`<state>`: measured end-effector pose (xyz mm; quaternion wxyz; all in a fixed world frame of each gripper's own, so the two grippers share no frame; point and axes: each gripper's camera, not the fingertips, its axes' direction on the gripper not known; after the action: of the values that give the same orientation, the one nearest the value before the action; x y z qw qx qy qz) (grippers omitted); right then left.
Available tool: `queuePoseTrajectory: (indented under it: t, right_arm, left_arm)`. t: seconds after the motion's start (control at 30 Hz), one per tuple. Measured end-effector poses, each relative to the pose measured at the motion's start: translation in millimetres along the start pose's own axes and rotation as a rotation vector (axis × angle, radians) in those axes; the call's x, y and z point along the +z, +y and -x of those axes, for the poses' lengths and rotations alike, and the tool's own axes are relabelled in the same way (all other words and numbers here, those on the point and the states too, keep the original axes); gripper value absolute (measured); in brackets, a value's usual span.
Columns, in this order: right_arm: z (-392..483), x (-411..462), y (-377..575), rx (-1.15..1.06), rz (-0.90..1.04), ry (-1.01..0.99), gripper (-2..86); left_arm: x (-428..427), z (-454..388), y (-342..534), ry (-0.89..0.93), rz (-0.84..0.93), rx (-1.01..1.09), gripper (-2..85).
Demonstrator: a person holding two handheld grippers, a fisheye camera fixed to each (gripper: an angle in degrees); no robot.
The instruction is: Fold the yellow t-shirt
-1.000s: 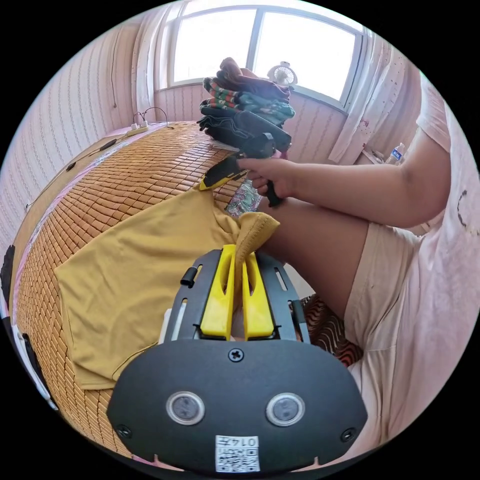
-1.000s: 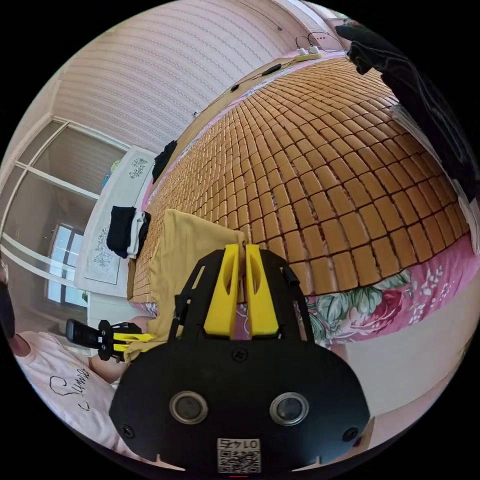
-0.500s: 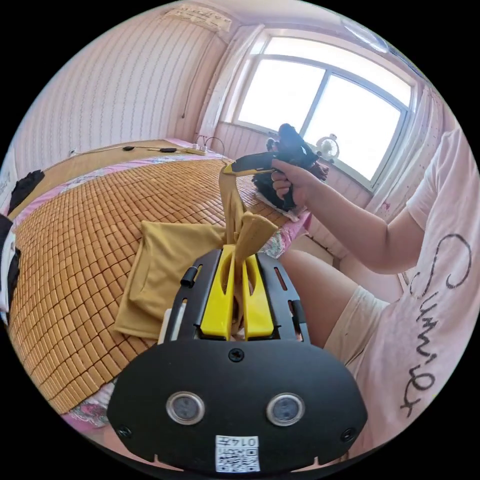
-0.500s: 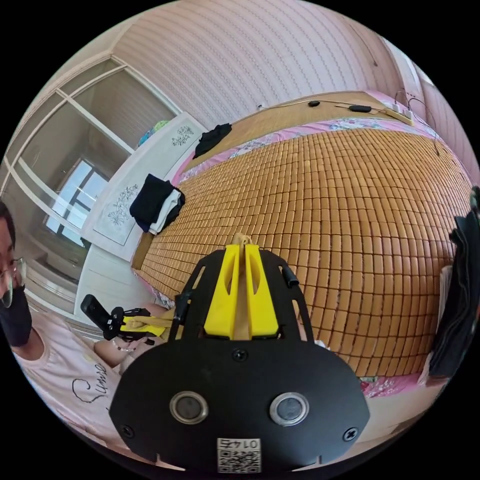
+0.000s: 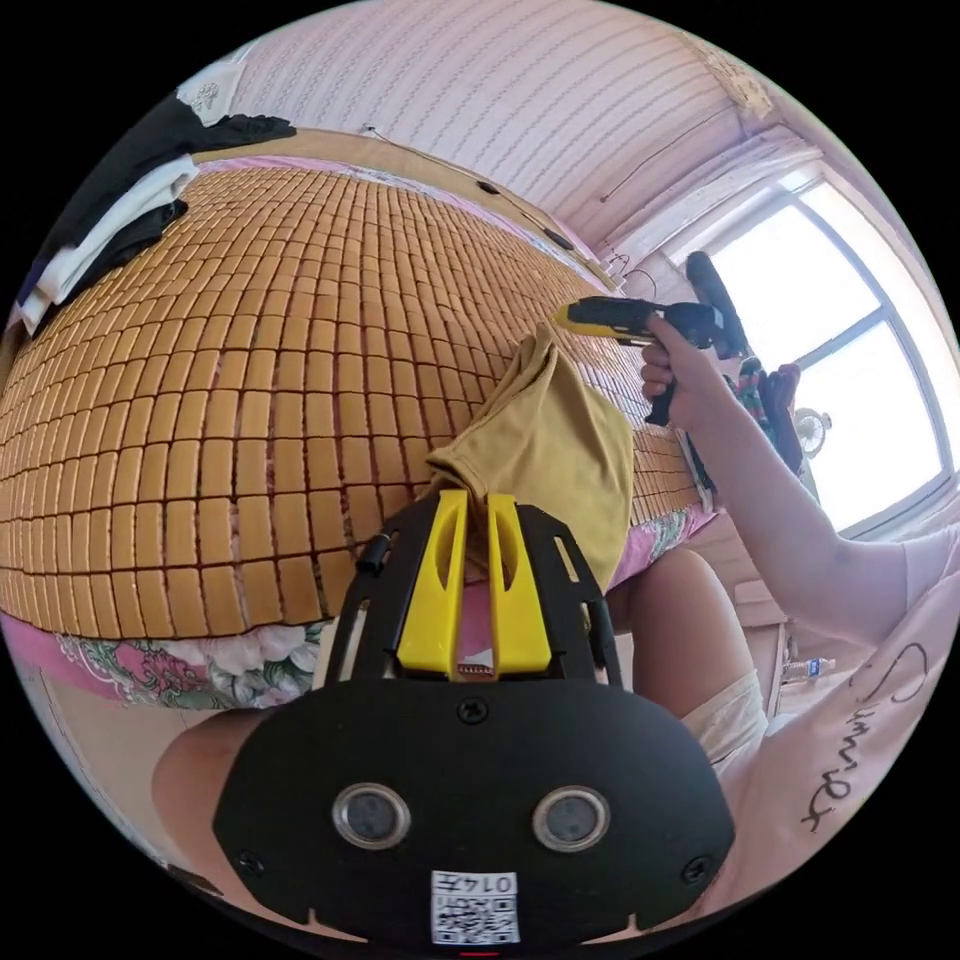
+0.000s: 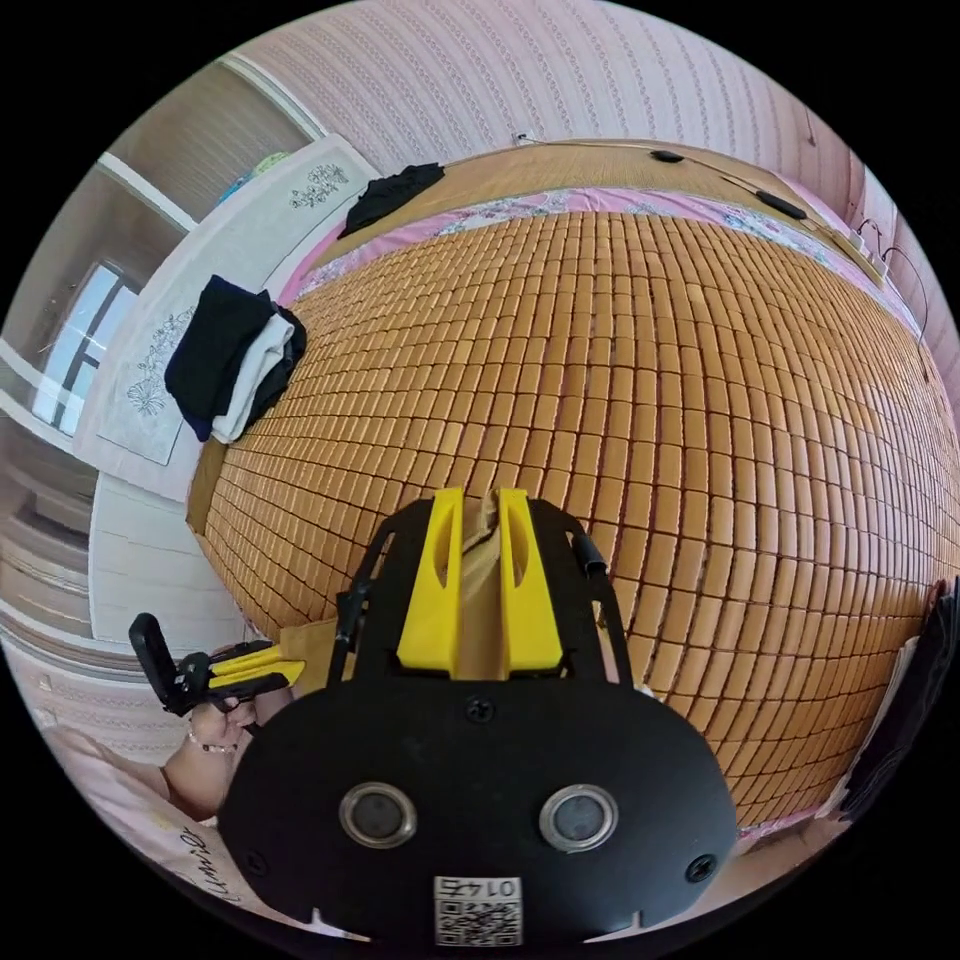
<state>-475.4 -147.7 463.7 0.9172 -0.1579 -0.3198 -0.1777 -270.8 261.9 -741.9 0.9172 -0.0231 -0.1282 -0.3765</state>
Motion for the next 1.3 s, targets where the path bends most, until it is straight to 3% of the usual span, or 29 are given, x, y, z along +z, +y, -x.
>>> queuePoseTrajectory:
  t: [0.17,0.37,0.53,0.67,0.77,0.97,1.1,1.3]
  right_arm:
    - [11.3,10.6,13.9,-0.123,0.053,0.174,7.7]
    - [33.9,62.1,31.8,-0.271,0.237,0.176,14.1]
    - [50.6,74.8,49.0,-0.303,0.227,0.160,10.5]
    - [51.1,76.7,64.1,-0.296,0.218,0.083,6.7]
    - [49.4,63.7,78.5,-0.281,0.152,0.030,4.7]
    - [49.7,-9.8,145.2,-0.266,-0.100,-0.070,3.2]
    - [39.4,-83.1,217.5,-0.174,-0.286,-0.086,2.9]
    - [34.4,-183.3,312.4,-0.072,-0.514,0.046,2.8]
  left_arm:
    - [0.3,5.0,-9.1,-0.115,0.067,-0.020,2.4]
    - [-6.3,-10.2,-16.6,-0.028,0.022,0.010,9.2]
    - [6.5,-27.3,-27.2,-0.032,0.001,-0.002,11.1]
    - [27.6,-54.0,-33.5,-0.104,0.062,0.029,7.4]
    - [28.3,-78.2,-28.8,-0.191,0.073,0.078,3.9]
    - [-0.1,-112.0,-8.1,-0.077,-0.001,0.114,0.3]
    - [-53.4,-171.3,16.3,0.046,-0.164,0.270,-0.4]
    - [-108.5,-309.0,33.5,0.116,-0.187,0.584,-0.7]
